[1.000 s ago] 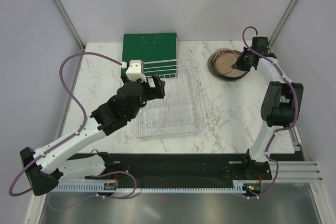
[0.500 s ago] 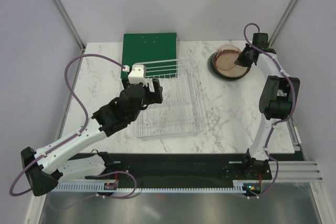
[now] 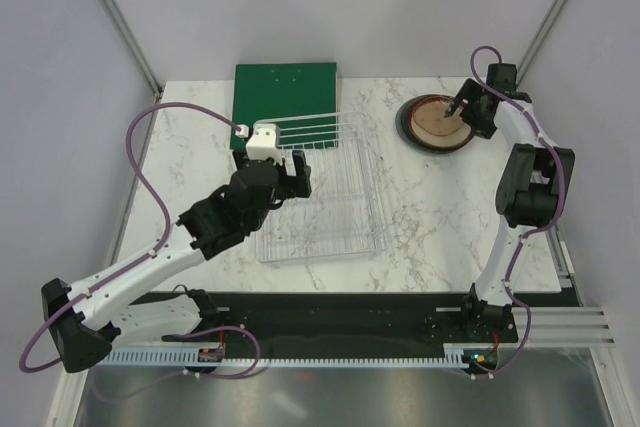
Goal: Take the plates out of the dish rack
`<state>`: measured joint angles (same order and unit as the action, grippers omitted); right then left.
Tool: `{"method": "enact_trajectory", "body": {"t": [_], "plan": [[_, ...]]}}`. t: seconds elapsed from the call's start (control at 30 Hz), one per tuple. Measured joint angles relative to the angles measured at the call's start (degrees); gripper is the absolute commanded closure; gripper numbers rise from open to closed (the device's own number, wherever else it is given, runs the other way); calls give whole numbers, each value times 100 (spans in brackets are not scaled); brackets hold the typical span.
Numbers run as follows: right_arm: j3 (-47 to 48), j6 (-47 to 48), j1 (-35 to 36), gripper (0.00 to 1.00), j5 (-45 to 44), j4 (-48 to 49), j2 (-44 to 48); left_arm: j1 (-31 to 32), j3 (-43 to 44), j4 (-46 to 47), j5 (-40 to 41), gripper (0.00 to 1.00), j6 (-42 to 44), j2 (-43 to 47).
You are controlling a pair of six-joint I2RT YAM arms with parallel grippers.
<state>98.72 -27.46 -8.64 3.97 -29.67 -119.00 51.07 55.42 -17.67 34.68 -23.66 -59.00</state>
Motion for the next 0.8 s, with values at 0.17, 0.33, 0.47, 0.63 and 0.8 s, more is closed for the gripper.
{"method": "enact_trajectory", "body": {"t": [0.17, 0.33, 0.47, 0.63, 0.8], "plan": [[-4, 101, -11, 2, -55, -90, 4, 0, 0, 0, 4, 0, 0, 2], [-365, 295, -11, 2, -107, -144, 422, 0, 0, -2, 26, 0, 2, 13], [-1027, 540, 35, 2, -131, -87, 1458, 0, 0, -7, 26, 0, 48, 101], [-1947, 918, 442, 2, -302, 103, 3259, 0, 0, -26, 17, 0, 122, 341], [-2774, 1180, 1095, 2, -501, 376, 4673, 0, -46, -28, 20, 0, 258, 612]]}}
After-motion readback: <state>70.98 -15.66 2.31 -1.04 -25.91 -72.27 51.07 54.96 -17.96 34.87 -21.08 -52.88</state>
